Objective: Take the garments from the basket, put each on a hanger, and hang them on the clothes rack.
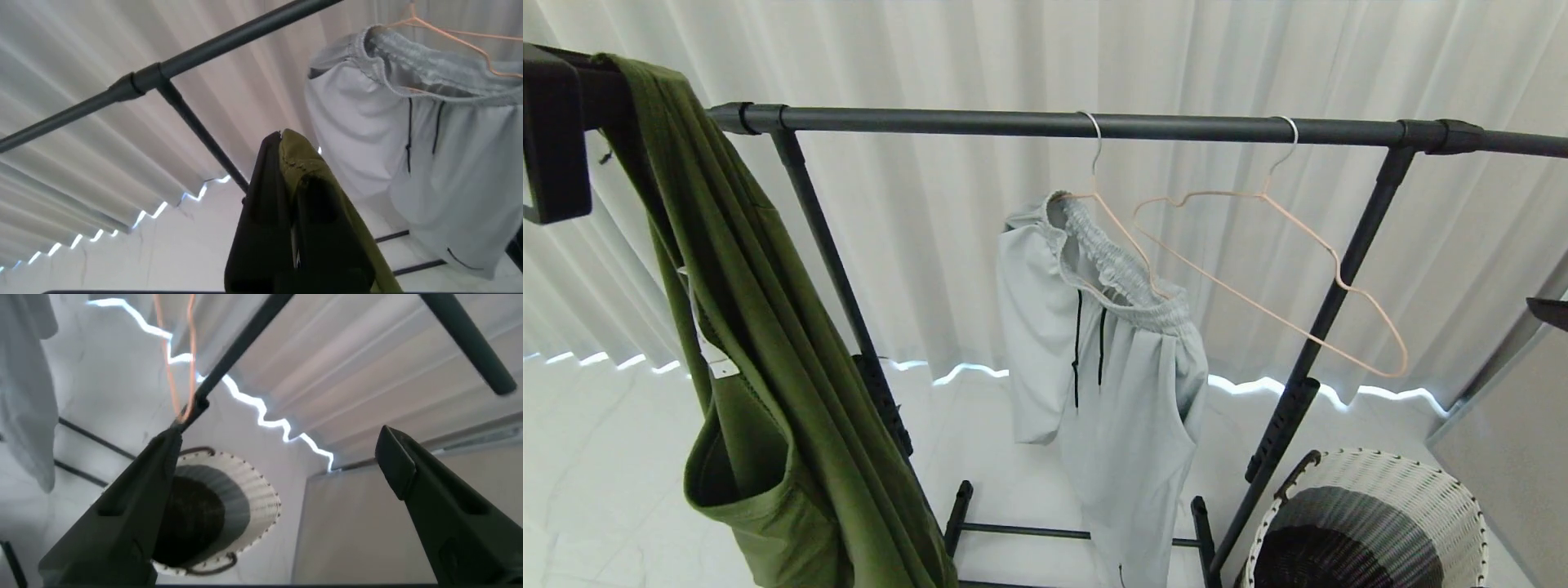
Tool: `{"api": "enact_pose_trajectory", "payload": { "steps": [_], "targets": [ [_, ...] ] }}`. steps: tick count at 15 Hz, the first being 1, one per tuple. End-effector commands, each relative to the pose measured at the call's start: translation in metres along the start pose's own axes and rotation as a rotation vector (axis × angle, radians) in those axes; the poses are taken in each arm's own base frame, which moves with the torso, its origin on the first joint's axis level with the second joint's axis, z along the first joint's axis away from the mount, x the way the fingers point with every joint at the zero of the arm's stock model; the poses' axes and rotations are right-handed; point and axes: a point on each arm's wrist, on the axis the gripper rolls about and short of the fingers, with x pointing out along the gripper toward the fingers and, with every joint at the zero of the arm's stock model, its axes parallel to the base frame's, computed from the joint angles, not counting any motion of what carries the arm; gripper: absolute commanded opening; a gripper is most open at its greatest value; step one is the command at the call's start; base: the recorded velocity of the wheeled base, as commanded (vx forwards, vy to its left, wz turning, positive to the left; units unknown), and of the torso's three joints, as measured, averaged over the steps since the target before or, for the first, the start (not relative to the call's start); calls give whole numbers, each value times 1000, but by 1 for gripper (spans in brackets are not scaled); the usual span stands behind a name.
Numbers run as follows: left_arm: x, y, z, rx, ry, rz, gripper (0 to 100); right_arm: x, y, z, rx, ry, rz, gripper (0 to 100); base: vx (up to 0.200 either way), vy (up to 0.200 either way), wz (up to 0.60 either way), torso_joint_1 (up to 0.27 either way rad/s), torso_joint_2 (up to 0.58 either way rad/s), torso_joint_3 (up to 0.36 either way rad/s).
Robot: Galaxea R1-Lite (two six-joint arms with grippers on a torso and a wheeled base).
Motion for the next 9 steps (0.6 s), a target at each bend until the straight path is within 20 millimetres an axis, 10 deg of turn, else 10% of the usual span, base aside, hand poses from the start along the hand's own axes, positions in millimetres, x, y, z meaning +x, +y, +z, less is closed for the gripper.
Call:
{"api": "enact_pose_trajectory", "payload": {
  "steps": [1, 9],
  "targets": [
    [2, -2, -2, 6, 9, -4, 0, 6, 1, 0, 7, 8, 20, 100, 200, 0, 0, -2, 2, 2],
    [4, -7, -8, 21, 28, -20, 0, 44, 19, -10, 143, 27, 323, 100, 50, 0, 0, -1, 1, 0]
  ]
}}
